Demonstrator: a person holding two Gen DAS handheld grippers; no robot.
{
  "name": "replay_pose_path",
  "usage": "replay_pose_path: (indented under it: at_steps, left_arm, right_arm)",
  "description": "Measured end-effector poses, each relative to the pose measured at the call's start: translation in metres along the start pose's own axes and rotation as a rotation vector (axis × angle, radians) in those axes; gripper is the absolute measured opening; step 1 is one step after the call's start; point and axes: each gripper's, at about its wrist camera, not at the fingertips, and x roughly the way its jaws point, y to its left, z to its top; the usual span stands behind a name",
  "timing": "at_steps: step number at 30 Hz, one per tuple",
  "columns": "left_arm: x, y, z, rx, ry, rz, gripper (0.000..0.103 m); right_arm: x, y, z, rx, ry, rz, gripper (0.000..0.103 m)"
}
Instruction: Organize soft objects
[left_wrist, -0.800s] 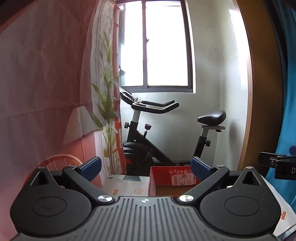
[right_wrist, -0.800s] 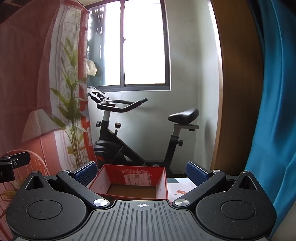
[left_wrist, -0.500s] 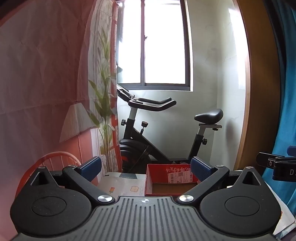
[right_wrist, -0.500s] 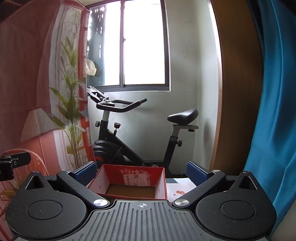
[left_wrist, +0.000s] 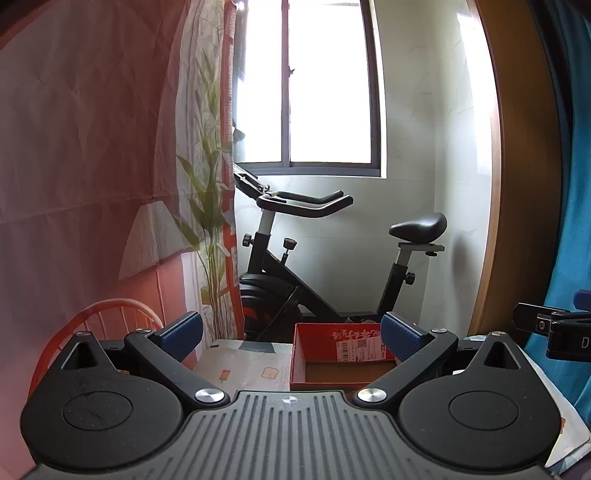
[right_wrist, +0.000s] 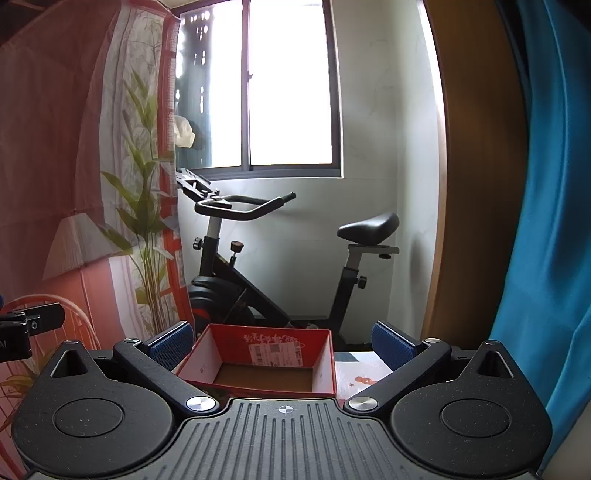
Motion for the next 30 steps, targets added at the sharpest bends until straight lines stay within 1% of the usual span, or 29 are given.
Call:
replay_pose_path:
  at_steps: [30]
  left_arm:
    - [0.0001,0.0015,0.002,-0.013,0.014,0.002,0.103]
  right_arm:
    - [0.006,0.003,0.0014,-0.002,0.014,0.001,0.103]
